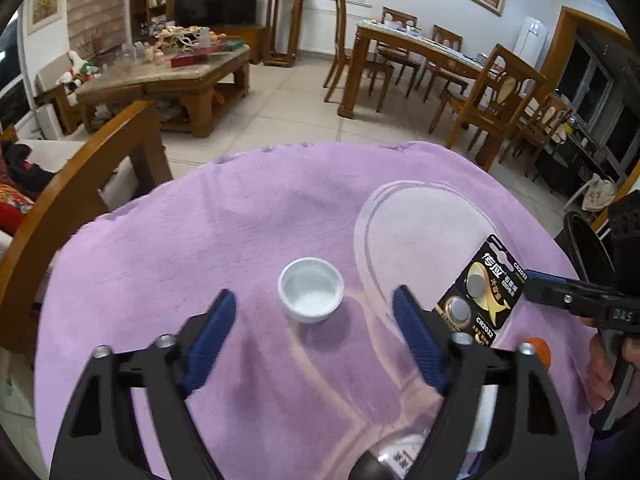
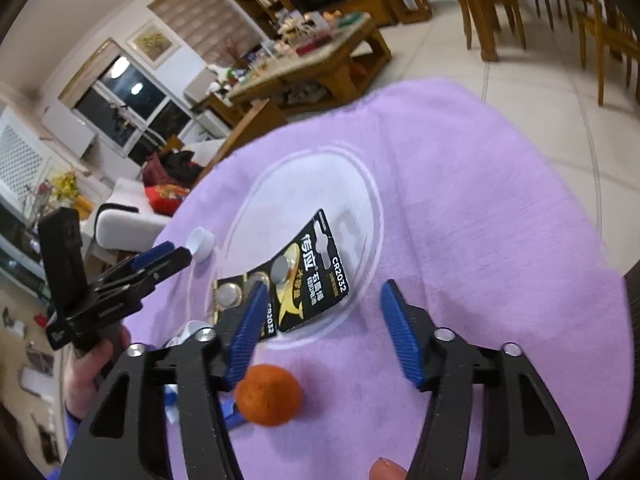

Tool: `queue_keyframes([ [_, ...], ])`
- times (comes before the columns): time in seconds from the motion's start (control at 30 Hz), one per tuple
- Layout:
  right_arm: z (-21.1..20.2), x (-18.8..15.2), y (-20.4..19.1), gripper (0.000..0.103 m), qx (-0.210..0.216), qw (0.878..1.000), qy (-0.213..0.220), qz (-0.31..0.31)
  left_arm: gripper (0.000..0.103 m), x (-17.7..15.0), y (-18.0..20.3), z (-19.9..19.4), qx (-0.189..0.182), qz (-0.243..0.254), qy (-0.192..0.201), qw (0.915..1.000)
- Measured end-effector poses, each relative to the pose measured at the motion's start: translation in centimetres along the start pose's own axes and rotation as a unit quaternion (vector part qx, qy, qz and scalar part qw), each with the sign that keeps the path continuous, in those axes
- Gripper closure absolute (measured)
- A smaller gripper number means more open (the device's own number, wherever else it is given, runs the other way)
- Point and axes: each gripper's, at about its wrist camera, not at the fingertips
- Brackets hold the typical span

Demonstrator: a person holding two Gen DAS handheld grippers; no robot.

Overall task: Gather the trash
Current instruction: 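Grasp the white cup with the left tool while the right tool grasps the battery card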

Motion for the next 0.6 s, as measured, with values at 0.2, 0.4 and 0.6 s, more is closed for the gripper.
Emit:
queue_keyframes([
  [0.2, 1.1, -0.2, -0.8, 0.078, 0.009, 1.0, -0.005, -0.013, 0.066, -0.3, 0.0, 1.2, 0.004, 0.013, -0.011, 0.9998],
  [0.4, 0.5, -0.4, -1.6, 0.094, 0.021, 0.999, 0.013, -0.03, 0.066, -0.5, -0.8, 0.4, -0.01, -0.003, 0.01, 0.9999],
  [0.6, -3.3, -0.4, -3.6, 0.1, 0.009, 0.996, 0.064, -0.053, 0.066, -0.7, -0.5, -3.2, -0.026, -0.006, 0.067, 0.9974],
])
Point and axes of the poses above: each gripper's, at about its wrist camera, not at the fingertips, and z roughly the way its jaws point, y to its right, x to its top, and after that the axes turned 10 degrees about -z, right-handed
